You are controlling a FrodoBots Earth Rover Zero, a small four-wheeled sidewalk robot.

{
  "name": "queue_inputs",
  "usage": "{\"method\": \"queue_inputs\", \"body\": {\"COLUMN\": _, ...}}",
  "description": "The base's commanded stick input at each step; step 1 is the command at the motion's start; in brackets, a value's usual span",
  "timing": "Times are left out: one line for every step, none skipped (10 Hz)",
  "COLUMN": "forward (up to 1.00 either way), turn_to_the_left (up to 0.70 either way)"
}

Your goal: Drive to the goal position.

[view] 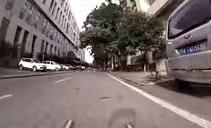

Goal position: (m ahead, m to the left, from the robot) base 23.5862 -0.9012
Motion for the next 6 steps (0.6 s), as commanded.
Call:
{"method": "queue_inputs", "body": {"forward": 0.70, "turn_to_the_left": 0.00}}
{"method": "queue_inputs", "body": {"forward": 0.70, "turn_to_the_left": 0.00}}
{"method": "queue_inputs", "body": {"forward": 0.70, "turn_to_the_left": 0.00}}
{"method": "queue_inputs", "body": {"forward": 0.70, "turn_to_the_left": 0.00}}
{"method": "queue_inputs", "body": {"forward": 0.70, "turn_to_the_left": 0.00}}
{"method": "queue_inputs", "body": {"forward": 0.70, "turn_to_the_left": 0.00}}
